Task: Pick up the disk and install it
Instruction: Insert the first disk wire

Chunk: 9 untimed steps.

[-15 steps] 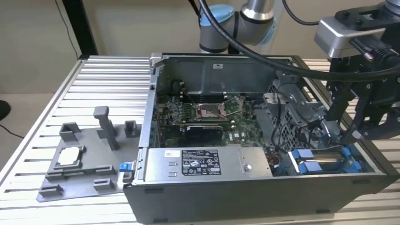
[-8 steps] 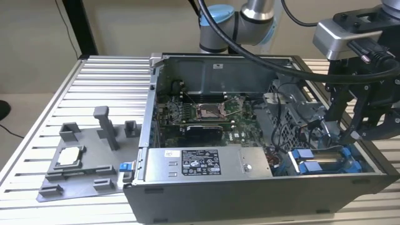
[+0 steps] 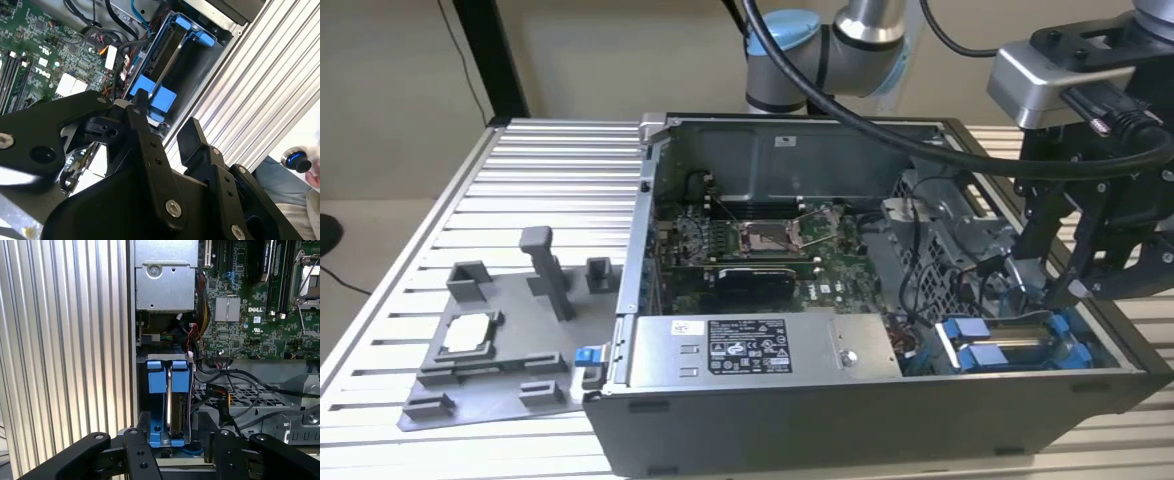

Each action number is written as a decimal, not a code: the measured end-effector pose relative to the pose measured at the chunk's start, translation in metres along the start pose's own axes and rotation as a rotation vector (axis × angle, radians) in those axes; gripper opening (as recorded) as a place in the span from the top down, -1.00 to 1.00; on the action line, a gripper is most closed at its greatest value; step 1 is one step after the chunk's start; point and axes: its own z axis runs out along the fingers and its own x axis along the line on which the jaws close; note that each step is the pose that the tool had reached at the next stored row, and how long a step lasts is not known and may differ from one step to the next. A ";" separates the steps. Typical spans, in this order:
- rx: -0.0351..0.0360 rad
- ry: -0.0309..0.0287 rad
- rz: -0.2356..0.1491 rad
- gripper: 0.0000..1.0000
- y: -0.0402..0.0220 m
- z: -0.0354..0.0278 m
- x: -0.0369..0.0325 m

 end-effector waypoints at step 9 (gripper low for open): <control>0.0000 0.0021 0.000 -1.00 0.0000 0.0001 -0.0017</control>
